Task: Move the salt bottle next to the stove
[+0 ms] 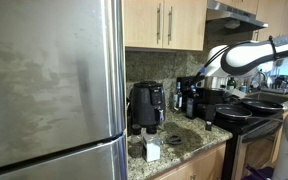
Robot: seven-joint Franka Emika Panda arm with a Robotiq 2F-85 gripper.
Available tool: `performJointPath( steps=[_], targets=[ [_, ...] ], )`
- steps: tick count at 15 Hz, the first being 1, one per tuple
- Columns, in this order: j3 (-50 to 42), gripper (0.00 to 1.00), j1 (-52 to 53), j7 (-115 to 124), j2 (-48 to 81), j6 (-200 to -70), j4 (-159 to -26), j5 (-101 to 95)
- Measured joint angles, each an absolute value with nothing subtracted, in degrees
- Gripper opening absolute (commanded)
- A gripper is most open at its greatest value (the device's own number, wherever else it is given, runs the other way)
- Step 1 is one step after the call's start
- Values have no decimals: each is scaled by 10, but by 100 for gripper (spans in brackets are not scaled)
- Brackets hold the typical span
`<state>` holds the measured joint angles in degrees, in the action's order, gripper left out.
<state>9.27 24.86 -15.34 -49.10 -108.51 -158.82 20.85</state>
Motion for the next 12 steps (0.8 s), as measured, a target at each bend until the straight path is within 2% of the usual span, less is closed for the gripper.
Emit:
performJointPath(
  steps=[3, 8, 12],
  targets=[
    [132, 100, 291, -152, -437, -1100, -1571, 219],
    [139, 100, 291, -153, -417, -1101, -1560, 195],
    [172, 100, 291, -135, -371, -1131, -1496, 164]
  ],
)
